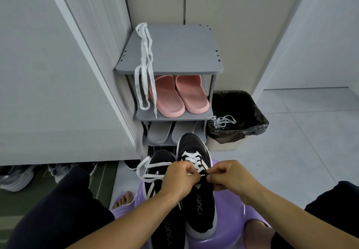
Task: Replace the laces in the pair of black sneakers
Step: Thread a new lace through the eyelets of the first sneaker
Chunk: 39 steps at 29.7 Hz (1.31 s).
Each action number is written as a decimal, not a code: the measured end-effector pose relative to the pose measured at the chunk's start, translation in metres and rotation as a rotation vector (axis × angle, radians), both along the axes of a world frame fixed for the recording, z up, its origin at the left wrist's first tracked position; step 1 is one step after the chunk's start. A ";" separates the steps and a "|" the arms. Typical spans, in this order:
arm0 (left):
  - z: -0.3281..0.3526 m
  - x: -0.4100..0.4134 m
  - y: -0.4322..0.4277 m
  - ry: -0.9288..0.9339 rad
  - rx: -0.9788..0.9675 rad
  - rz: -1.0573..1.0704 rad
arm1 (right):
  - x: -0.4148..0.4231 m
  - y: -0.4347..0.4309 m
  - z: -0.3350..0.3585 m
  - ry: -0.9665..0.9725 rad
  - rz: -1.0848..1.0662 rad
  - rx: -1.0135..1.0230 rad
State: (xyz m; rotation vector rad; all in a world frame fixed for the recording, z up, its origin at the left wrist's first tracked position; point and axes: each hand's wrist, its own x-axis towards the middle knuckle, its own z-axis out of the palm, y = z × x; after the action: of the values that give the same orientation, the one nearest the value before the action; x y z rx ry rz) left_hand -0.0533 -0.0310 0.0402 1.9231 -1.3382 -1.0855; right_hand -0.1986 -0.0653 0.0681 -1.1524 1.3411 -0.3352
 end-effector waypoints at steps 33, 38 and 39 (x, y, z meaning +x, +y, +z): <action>-0.001 -0.004 -0.001 0.063 0.000 0.036 | 0.002 0.009 -0.008 0.050 -0.008 -0.165; -0.001 -0.002 -0.004 0.133 0.029 0.014 | 0.002 0.010 -0.010 0.111 0.069 -0.243; -0.002 -0.002 -0.004 0.149 0.031 0.010 | 0.002 0.009 -0.009 0.105 0.072 -0.245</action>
State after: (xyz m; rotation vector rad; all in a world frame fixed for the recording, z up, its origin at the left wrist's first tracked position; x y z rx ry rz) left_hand -0.0550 -0.0352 0.0385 1.8298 -1.2362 -1.2253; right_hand -0.1970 -0.0560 0.0587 -1.4358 1.3727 -0.3986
